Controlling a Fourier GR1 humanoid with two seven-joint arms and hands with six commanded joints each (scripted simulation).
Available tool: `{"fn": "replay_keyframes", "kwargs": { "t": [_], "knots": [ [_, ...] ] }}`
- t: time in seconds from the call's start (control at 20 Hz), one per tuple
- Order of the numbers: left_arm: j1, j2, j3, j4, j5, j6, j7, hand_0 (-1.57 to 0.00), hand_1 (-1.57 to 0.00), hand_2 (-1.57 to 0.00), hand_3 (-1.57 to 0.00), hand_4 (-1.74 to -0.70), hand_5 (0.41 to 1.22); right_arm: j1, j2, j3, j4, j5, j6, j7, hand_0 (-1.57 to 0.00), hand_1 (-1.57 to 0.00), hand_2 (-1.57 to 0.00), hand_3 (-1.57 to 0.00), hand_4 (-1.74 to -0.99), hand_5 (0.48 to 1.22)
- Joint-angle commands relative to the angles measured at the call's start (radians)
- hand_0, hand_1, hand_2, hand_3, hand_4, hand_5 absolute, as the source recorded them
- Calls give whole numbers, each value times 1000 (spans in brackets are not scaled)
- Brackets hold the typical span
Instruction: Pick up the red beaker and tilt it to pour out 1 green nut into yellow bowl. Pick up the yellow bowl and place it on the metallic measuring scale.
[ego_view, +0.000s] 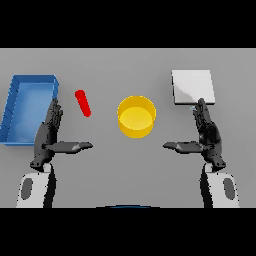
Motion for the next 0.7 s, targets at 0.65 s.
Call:
{"fn": "replay_keyframes", "kwargs": {
  "t": [0.65],
  "knots": [
    [108, 82, -116, -202, -126, -34, 80, 1, 1, 1, 1, -1139, 652, 81, -67, 129, -119, 267, -58, -85, 1, 1, 1, 1, -1118, 600]
  ]
}}
